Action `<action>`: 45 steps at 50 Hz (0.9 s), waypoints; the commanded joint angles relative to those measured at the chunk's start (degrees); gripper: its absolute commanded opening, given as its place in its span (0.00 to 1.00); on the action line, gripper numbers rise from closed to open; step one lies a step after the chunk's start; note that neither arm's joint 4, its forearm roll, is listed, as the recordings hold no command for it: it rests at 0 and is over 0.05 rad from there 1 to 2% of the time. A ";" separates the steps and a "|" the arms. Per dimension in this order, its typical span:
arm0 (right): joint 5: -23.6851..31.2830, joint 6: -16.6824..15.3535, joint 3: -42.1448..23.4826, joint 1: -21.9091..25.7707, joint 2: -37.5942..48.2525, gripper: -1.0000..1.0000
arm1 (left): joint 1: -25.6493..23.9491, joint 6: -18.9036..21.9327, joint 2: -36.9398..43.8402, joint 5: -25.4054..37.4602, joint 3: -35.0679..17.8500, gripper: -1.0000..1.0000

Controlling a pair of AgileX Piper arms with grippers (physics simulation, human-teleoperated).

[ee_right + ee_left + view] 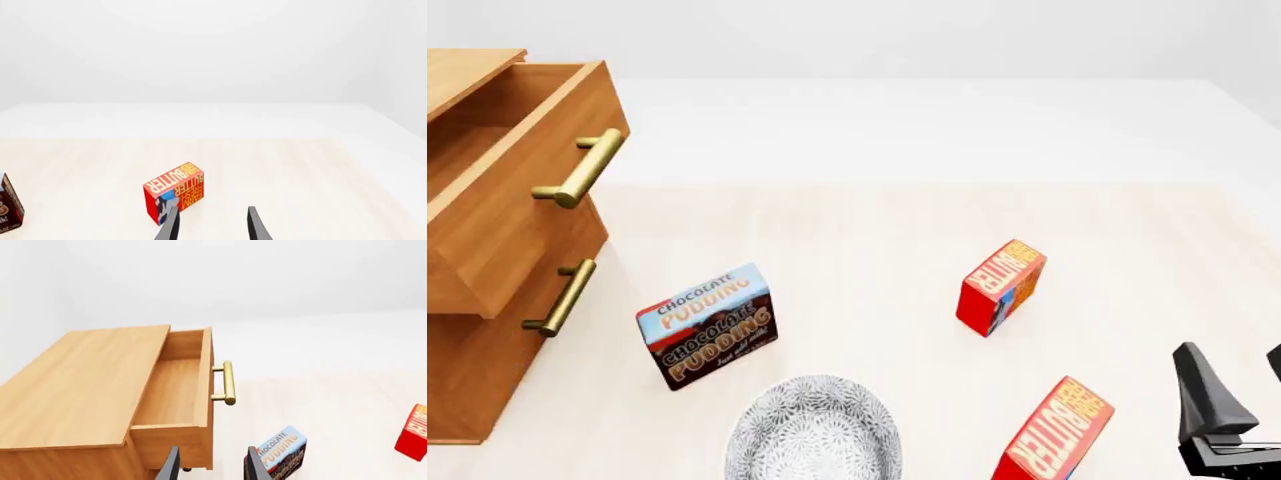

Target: Put the butter at the front in the top drawer of the cabinet and close it.

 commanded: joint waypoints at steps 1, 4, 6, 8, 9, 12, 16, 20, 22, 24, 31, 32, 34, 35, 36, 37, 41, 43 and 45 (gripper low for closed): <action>0.51 0.04 0.09 0.00 -0.64 1.00 | -0.54 -0.52 8.98 5.34 -9.54 1.00; 0.51 0.04 0.09 0.00 -0.63 1.00 | -0.68 -1.45 11.67 6.26 -11.65 1.00; 0.51 0.03 0.09 0.01 -0.64 1.00 | -0.44 -1.82 12.43 6.57 -12.64 1.00; 0.51 0.03 0.09 0.00 -0.63 1.00 | -0.31 -2.14 13.23 7.34 -14.09 1.00; 0.51 0.03 0.09 0.01 -0.64 1.00 | -0.01 -2.40 14.68 8.43 -15.43 1.00; 0.51 0.02 0.09 0.00 -0.64 1.00 | -1.03 -4.33 16.85 9.23 -16.33 1.00; 0.52 0.03 0.09 0.01 -0.66 1.00 | -1.88 -6.22 19.61 10.58 -17.56 1.00; 0.51 0.01 0.09 0.01 -0.62 1.00 | -1.43 -6.64 20.97 12.73 -20.00 1.00; 0.52 0.04 0.09 0.00 -0.66 1.00 | -1.14 -6.69 21.75 13.78 -21.05 1.00; 0.52 0.03 0.09 0.00 -0.64 1.00 | -1.31 -7.24 22.24 15.00 -22.77 1.00; 0.52 0.03 0.09 -0.01 -0.65 1.00 | -1.62 -8.10 26.52 19.80 -27.00 1.00; 0.51 0.02 0.09 0.01 -0.65 1.00 | -2.35 -8.31 27.68 20.63 -28.20 1.00; 0.51 0.03 0.09 0.01 -0.64 1.00 | -2.22 -8.56 28.26 21.09 -28.47 1.00; 0.51 0.03 0.09 0.00 -0.64 1.00 | -2.93 -8.87 29.62 21.81 -29.24 1.00; 0.51 0.03 0.09 0.00 -0.64 1.00 | -2.93 -8.87 29.63 21.82 -29.26 1.00; 0.51 0.03 0.09 0.00 -0.64 1.00 | -2.93 -8.87 29.63 21.82 -29.26 1.00; 0.52 0.03 0.09 0.01 -0.66 1.00 | -3.11 -9.79 32.17 23.74 -31.54 1.00; 0.51 0.03 0.09 0.01 -0.64 1.00 | -3.61 -10.14 32.78 24.30 -32.56 1.00; 0.52 0.03 0.09 0.00 -0.65 1.00 | -3.51 -9.69 33.61 25.29 -33.81 1.00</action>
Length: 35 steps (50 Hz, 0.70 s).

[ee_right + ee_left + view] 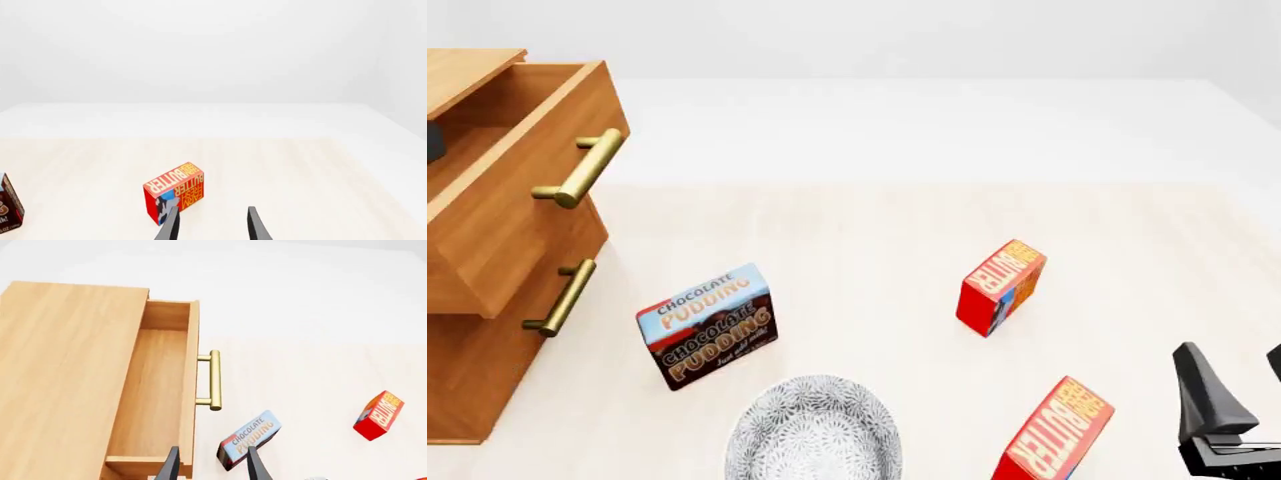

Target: Put the butter at the front in the top drawer of the cabinet and close it.

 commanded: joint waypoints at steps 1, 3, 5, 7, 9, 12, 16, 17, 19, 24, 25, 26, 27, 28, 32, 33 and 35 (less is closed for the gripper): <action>0.51 0.03 0.09 0.00 -0.65 1.00 | -0.86 -1.16 4.51 5.49 -5.77 1.00; 0.51 0.02 0.09 0.00 -0.64 1.00 | -1.12 -1.41 4.99 5.81 -6.12 1.00; 0.51 0.05 0.09 0.00 -0.65 1.00 | -1.38 -1.74 6.01 6.58 -6.99 1.00; 0.51 0.02 0.09 0.00 -0.64 1.00 | -1.08 -1.17 6.97 7.47 -7.91 1.00; 0.51 0.03 0.09 0.00 -0.65 1.00 | -1.32 -1.20 7.85 7.96 -8.69 1.00; 0.51 0.01 0.09 0.00 -0.64 1.00 | -1.45 -0.83 9.47 8.98 -9.90 1.00; 0.52 0.03 0.09 0.00 -0.66 1.00 | -1.70 -1.09 10.41 9.54 -10.77 1.00; 0.52 0.02 0.09 0.00 -0.67 1.00 | -1.67 -0.95 10.58 9.74 -11.14 1.00; 0.51 0.03 0.09 0.01 -0.64 1.00 | -1.89 -1.25 11.39 10.26 -11.52 1.00; 0.52 0.02 0.09 0.02 -0.66 1.00 | -1.39 -1.50 12.57 11.17 -11.83 1.00; 0.52 0.02 0.09 0.00 -0.67 1.00 | -1.09 -1.57 12.80 11.27 -11.58 1.00; 0.51 0.04 0.09 0.01 -0.64 1.00 | -1.46 -1.87 13.02 11.10 -11.56 1.00; 0.51 0.04 0.09 0.01 -0.64 1.00 | -1.46 -1.87 13.02 11.10 -11.56 1.00; 0.52 0.03 0.09 0.00 -0.66 1.00 | -1.40 -1.89 13.31 11.13 -11.54 1.00; 0.51 0.04 0.09 0.01 -0.65 1.00 | -1.17 -2.26 13.85 11.19 -11.65 1.00; 0.51 0.03 0.09 0.00 -0.64 1.00 | -1.17 -2.26 13.85 11.19 -11.65 1.00; 0.51 0.03 0.09 0.02 -0.65 1.00 | -0.71 -2.02 14.62 11.29 -11.76 1.00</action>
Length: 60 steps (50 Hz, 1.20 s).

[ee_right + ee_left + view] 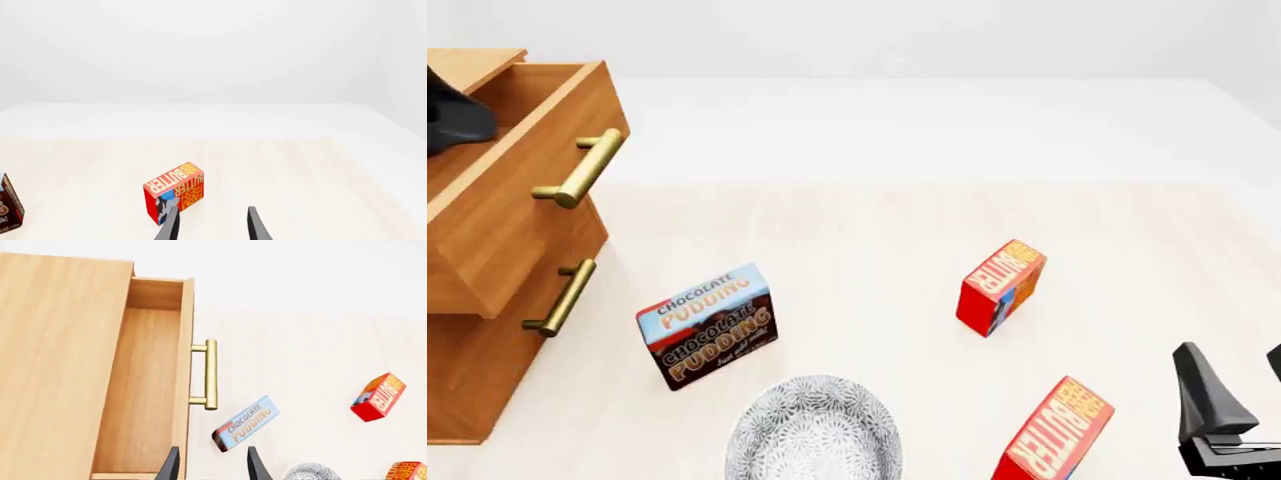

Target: Put the butter at the front in the top drawer of the cabinet and close it.

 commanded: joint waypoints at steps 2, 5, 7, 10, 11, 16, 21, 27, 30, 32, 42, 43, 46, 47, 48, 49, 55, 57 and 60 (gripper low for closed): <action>0.52 0.03 0.09 0.00 -0.65 1.00 | 0.65 -0.28 2.13 1.62 -1.01 1.00; 0.52 0.03 0.09 -0.01 -0.66 1.00 | 0.75 -0.26 2.48 1.57 -1.30 1.00; 0.52 0.04 0.09 0.00 -0.66 1.00 | 1.03 -0.32 2.59 1.56 -1.34 1.00; 0.52 0.02 0.09 0.01 -0.66 1.00 | 1.22 -0.21 2.92 1.00 -0.66 1.00; 0.51 0.04 0.09 -0.01 -0.64 1.00 | 1.45 -0.18 3.00 0.83 -0.30 1.00; 0.52 0.03 0.09 -0.01 -0.65 1.00 | 2.46 -0.12 2.84 0.73 0.06 1.00; 0.51 0.04 0.09 0.00 -0.63 1.00 | 2.92 0.07 2.98 0.66 -0.02 1.00; 0.51 0.03 0.09 -0.01 -0.64 1.00 | 3.80 0.29 3.02 0.51 -0.37 1.00; 0.52 0.02 0.09 0.00 -0.66 1.00 | 4.25 0.47 3.30 0.40 0.09 1.00; 0.51 0.02 0.09 0.01 -0.63 1.00 | 4.59 0.08 3.58 0.24 0.87 1.00; 0.52 0.03 0.09 -0.01 -0.65 1.00 | 5.29 -0.44 3.80 -0.87 3.27 1.00; 0.51 0.01 0.09 0.00 -0.64 1.00 | 5.26 -0.75 3.65 -1.17 3.61 1.00; 0.51 0.02 0.09 0.00 -0.64 1.00 | 5.72 -0.70 3.63 -1.40 4.34 1.00; 0.51 0.01 0.09 -0.01 -0.63 1.00 | 5.71 -0.79 3.42 -1.58 4.90 1.00; 0.52 0.02 0.09 -0.01 -0.65 1.00 | 5.59 -0.72 3.39 -1.66 5.10 1.00; 0.52 0.04 0.09 0.00 -0.66 1.00 | 5.65 -0.85 3.36 -1.67 5.25 1.00; 0.52 0.03 0.09 -0.01 -0.65 1.00 | 6.27 -0.84 3.40 -2.05 6.10 1.00; 0.50 0.02 0.09 0.00 -0.62 1.00 | 6.33 -1.08 3.28 -2.23 6.94 1.00; 0.51 0.03 0.09 0.00 -0.64 1.00 | 5.62 -1.54 3.33 -2.71 7.43 1.00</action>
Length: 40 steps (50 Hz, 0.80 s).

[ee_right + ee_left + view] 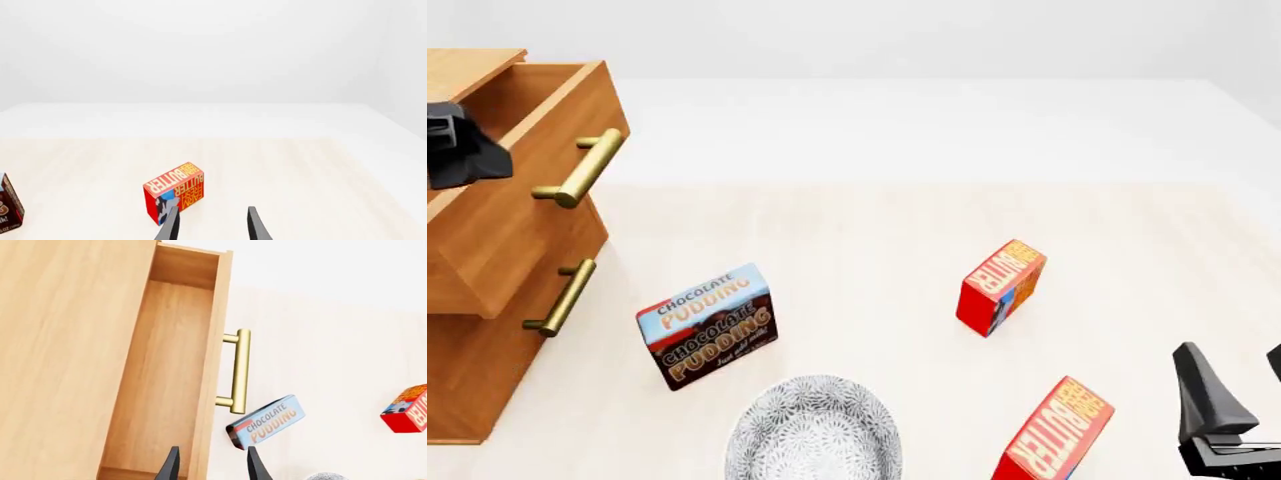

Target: Put the butter at the front in the top drawer of the cabinet and close it.

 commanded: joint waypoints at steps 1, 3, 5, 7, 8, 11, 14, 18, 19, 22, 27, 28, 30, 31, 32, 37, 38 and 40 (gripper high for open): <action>0.51 0.03 0.09 0.01 -0.63 1.00 | -0.04 -0.68 -0.36 -0.58 2.81 1.00; 0.52 0.03 0.09 0.00 -0.65 1.00 | -0.70 -0.87 -0.46 -0.55 2.47 1.00; 0.51 0.04 0.09 0.00 -0.64 1.00 | -0.96 -0.63 -0.07 -0.23 2.11 1.00; 0.52 0.03 0.09 0.00 -0.66 1.00 | -1.90 -0.68 0.04 -0.26 1.45 1.00; 0.51 0.03 0.09 0.00 -0.63 1.00 | -1.96 -0.89 0.16 -0.22 1.14 1.00; 0.51 0.03 0.09 0.01 -0.65 1.00 | -2.88 -1.07 0.56 -0.47 1.02 1.00; 0.52 0.03 0.09 0.00 -0.65 1.00 | -3.09 -0.90 0.65 -0.59 1.13 1.00; 0.51 0.03 0.09 0.00 -0.63 1.00 | -3.50 -1.01 0.78 -0.98 1.46 1.00; 0.51 0.03 0.09 0.00 -0.63 1.00 | -3.73 -1.15 0.82 -1.15 1.53 1.00; 0.52 0.04 0.09 -0.01 -0.66 1.00 | -4.53 -1.61 1.23 -1.77 1.83 1.00; 0.51 0.03 0.09 0.00 -0.63 1.00 | -4.68 -1.19 2.10 -1.89 1.71 1.00; 0.51 0.03 0.09 -0.01 -0.64 1.00 | -4.76 -1.24 2.17 -1.92 1.54 1.00; 0.52 0.03 0.09 0.00 -0.66 1.00 | -4.88 -1.10 2.42 -1.89 0.89 1.00; 0.51 0.03 0.09 0.00 -0.64 1.00 | -5.31 -1.37 2.40 -2.05 1.26 1.00; 0.51 0.04 0.09 0.01 -0.65 1.00 | -5.49 -1.51 2.57 -2.17 1.45 1.00; 0.51 0.03 0.09 0.01 -0.63 1.00 | -6.30 -2.17 3.28 -2.82 1.44 1.00; 0.51 0.03 0.09 0.00 -0.63 1.00 | -6.19 -1.97 3.37 -2.86 1.74 1.00; 0.52 0.02 0.09 0.00 -0.65 1.00 | -6.53 -2.23 3.75 -3.21 1.76 1.00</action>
